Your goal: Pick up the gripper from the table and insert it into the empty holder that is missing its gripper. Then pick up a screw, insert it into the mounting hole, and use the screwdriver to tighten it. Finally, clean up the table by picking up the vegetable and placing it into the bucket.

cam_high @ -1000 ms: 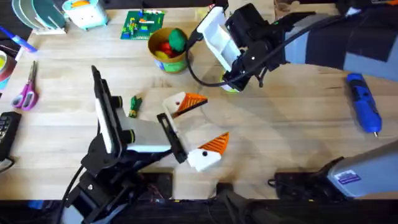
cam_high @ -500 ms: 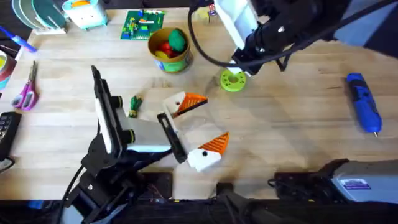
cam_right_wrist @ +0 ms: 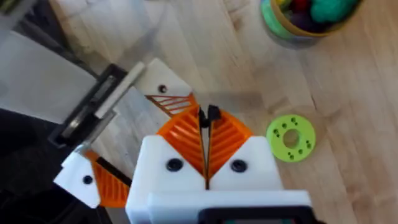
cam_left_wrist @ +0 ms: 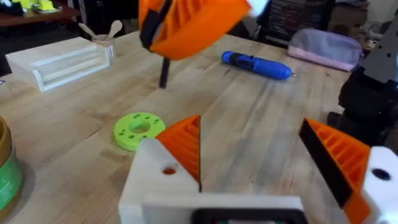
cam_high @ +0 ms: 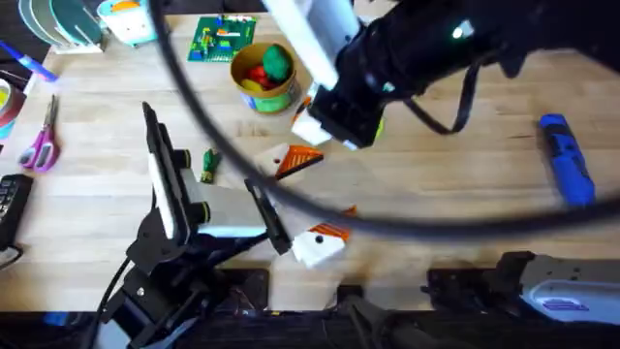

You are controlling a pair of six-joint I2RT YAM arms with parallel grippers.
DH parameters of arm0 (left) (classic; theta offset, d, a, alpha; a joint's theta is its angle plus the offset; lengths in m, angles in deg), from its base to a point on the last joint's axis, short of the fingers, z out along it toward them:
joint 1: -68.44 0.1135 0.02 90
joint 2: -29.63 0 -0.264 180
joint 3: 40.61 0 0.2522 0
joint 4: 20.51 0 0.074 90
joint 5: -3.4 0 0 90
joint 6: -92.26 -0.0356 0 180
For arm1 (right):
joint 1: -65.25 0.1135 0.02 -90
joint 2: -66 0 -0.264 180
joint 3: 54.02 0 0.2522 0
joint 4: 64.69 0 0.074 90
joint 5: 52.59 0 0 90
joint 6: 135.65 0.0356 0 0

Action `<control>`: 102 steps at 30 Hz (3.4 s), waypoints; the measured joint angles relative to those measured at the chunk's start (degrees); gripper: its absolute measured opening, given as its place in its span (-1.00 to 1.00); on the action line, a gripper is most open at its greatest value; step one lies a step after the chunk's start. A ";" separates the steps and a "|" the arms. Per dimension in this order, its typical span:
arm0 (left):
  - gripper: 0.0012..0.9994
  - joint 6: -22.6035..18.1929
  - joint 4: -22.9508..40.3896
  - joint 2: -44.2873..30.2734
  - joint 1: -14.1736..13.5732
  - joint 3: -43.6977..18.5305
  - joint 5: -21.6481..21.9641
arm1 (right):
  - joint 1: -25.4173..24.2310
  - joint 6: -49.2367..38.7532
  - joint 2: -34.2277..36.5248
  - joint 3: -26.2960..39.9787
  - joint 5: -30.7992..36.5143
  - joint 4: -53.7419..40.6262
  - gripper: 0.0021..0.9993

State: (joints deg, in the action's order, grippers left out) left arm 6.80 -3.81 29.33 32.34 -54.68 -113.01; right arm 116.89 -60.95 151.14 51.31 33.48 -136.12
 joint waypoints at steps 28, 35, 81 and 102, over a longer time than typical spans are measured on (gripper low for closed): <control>0.99 0.00 0.00 -0.02 0.00 0.00 0.00 | 7.60 2.53 4.96 0.00 -0.37 2.58 -0.99; 0.99 0.06 0.02 -0.02 0.00 0.00 0.00 | 7.60 2.53 4.96 0.00 -0.37 1.84 -0.99; 0.99 0.28 0.04 -0.02 0.00 -0.01 -0.43 | 7.60 2.53 7.60 0.00 0.18 1.22 -0.99; 0.99 0.26 0.02 -0.02 0.02 0.00 -0.39 | 7.34 3.06 7.58 0.02 1.30 2.28 0.42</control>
State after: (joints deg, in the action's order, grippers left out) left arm 7.06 -3.79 29.31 32.36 -54.68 -113.41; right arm 124.23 -57.89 158.73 51.33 34.78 -133.85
